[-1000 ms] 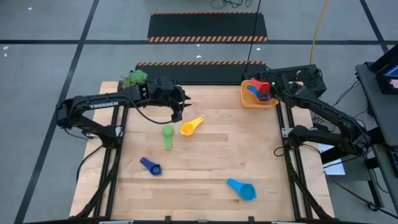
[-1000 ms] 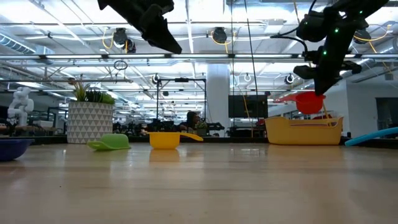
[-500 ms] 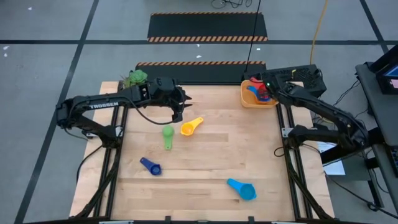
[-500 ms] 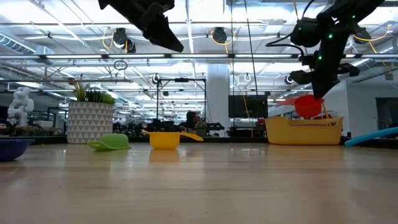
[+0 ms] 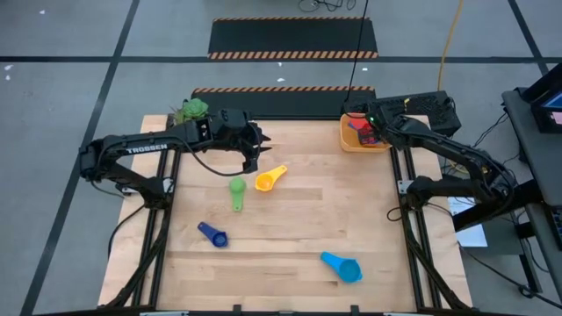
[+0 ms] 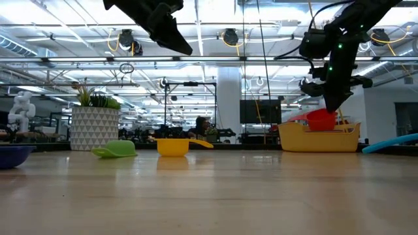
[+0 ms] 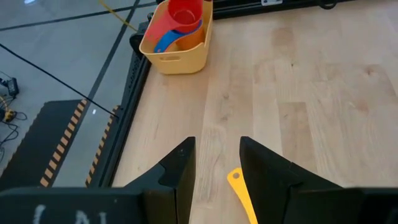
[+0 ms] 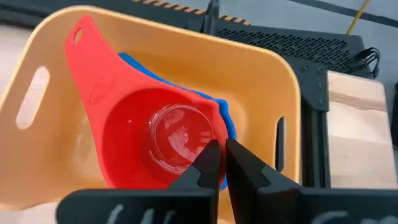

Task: Nest measuring cups in basket
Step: Stack the red measuring cup on top of the blue measuring cup into the bin

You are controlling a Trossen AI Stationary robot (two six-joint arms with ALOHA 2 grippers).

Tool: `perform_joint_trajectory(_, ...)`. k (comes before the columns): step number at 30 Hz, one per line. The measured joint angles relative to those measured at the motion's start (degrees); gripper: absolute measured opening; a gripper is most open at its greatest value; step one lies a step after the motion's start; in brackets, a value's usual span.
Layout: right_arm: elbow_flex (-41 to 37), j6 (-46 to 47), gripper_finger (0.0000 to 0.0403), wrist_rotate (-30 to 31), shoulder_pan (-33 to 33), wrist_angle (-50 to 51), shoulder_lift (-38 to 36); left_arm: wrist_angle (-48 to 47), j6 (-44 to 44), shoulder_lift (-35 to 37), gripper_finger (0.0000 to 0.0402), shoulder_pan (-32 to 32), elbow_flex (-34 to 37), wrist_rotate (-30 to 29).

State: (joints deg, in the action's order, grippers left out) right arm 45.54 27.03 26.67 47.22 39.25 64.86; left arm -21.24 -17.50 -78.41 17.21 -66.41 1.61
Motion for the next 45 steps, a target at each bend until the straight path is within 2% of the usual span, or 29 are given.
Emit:
perform_joint_trajectory(10,0.00,-0.69,0.0016,0.29,0.03,-0.24,1.66,-0.01,-0.02,0.00,0.0129,-0.04,0.00,0.02)
perform_joint_trajectory(19,0.00,0.21,0.0069,0.59,0.03,-0.46,1.66,-0.02,-0.10,0.00,0.0129,-0.02,0.00,1.90)
perform_joint_trajectory(27,0.00,0.15,0.0105,3.50,-1.80,-2.48,1.22,0.01,-0.09,0.00,0.0129,-0.02,0.00,1.95)
perform_joint_trajectory(33,0.04,1.53,0.0104,-1.52,-7.09,-9.34,1.29,0.92,-0.37,0.00,0.0129,-0.02,0.02,1.97)
perform_joint_trajectory(37,0.04,2.40,0.0096,-1.37,-10.19,-11.86,1.44,1.65,-0.37,0.00,0.0129,-0.02,0.02,1.99)
perform_joint_trajectory(45,0.04,2.47,0.0069,0.99,-9.27,-11.35,6.14,2.06,-0.31,0.00,0.0129,-0.24,0.02,3.06)
